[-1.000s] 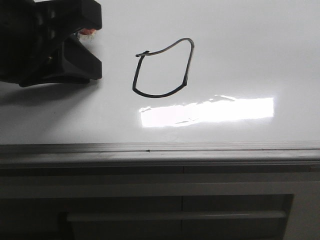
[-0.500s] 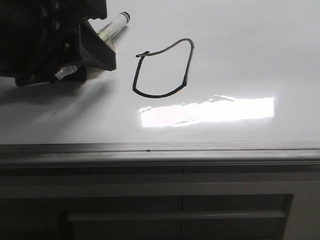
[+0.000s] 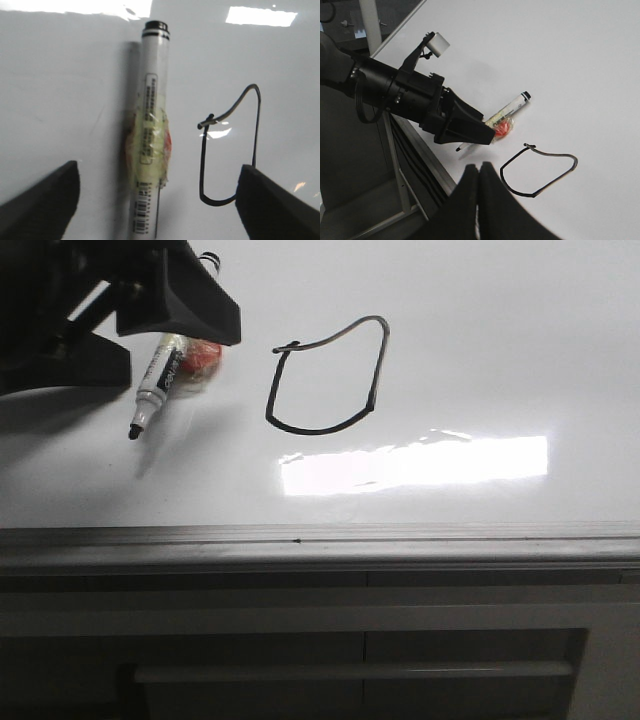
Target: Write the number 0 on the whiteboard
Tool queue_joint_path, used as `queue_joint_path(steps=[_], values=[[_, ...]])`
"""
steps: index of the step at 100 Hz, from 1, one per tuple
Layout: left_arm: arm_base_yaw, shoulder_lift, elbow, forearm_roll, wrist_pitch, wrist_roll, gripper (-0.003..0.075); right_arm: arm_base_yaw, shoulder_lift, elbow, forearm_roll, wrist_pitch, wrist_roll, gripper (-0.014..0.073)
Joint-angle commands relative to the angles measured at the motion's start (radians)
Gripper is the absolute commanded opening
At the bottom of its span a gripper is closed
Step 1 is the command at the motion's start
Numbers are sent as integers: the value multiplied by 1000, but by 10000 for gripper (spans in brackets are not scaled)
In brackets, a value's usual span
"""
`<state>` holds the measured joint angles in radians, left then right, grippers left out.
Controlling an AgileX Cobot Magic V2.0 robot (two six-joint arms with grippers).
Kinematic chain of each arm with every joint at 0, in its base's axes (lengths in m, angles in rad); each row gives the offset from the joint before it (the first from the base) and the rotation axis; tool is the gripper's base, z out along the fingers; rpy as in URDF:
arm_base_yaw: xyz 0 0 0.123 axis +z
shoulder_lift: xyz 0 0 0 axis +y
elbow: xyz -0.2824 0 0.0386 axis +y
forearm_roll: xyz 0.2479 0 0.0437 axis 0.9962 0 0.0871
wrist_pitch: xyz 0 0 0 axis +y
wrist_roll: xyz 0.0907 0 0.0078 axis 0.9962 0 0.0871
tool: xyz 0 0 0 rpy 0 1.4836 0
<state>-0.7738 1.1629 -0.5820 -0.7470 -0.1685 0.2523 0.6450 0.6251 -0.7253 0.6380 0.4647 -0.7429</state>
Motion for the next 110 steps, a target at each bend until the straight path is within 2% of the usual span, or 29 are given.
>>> queue_joint_path(steps=[1, 11, 28, 38, 47, 58, 67, 110], values=[[5, -79, -20, 32, -53, -2, 600, -9, -4, -24, 26, -75, 2, -67], [5, -170, -20, 36, -54, 33, 557, -9, -11, -24, -31, -101, 2, -67], [5, -354, -20, 38, 17, 253, 345, -9, -68, 11, -214, -108, 2, -67], [5, -482, -20, 58, 151, 349, 154, -9, -145, 92, -247, -144, 2, -67], [5, -588, -20, 84, 301, 390, -20, -9, -230, 185, -247, -236, 2, -67], [5, -685, -20, 108, 436, 390, -20, -9, -323, 323, -245, -387, 2, -67], [5, -735, -20, 108, 489, 390, -20, -9, -386, 413, -245, -454, 2, -67], [5, -776, -20, 104, 524, 390, -20, -9, -438, 463, -245, -465, 2, -69]])
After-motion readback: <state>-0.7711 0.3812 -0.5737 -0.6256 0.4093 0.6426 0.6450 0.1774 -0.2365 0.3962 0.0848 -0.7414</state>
